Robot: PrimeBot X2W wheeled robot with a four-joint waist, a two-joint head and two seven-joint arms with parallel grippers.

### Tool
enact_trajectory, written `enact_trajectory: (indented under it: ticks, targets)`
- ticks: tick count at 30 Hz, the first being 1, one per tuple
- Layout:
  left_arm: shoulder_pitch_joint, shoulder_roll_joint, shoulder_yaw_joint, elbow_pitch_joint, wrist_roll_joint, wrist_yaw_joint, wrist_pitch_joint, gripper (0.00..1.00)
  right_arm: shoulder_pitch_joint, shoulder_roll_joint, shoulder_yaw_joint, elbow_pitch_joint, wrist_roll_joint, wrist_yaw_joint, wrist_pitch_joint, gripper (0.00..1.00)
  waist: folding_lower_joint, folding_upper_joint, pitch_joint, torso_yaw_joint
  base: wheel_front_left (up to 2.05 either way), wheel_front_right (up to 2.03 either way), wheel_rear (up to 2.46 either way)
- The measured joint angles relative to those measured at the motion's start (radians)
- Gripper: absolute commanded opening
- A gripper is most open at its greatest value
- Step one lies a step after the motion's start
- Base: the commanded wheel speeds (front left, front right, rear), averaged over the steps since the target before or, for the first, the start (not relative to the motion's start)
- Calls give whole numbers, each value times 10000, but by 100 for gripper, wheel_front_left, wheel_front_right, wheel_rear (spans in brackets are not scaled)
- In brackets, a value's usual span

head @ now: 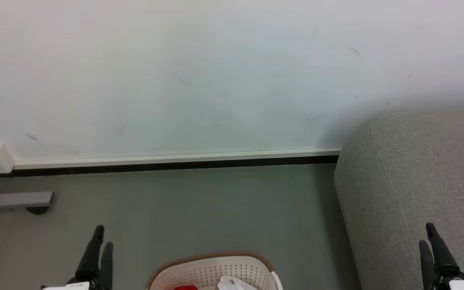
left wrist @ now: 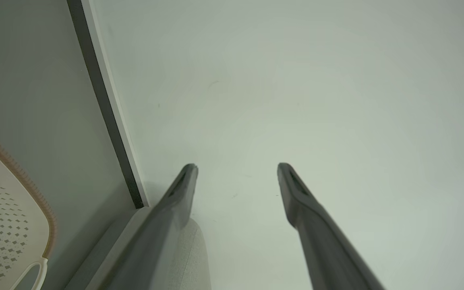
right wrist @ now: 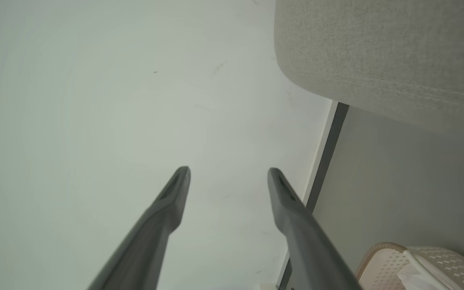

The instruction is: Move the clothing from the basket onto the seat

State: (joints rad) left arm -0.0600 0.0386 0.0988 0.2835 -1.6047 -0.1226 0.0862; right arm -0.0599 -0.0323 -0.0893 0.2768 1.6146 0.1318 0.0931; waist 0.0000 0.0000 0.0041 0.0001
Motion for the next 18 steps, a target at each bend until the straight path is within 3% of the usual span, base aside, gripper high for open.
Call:
enact_trajectory:
  ticks: [9, 18]
  targets:
    - [-10, 2, 8, -343, 418, 0, -368, 100, -23, -98, 506, -422, -472, 0, -428, 100, 1, 0, 8, 1, 0, 0, 0]
    - [-14, 4, 50, -698, 1825, 0, -803, 100, -192, -324, 982, -871, -1375, 0, -865, 100, 1, 0, 28, 7, 0, 0, 0]
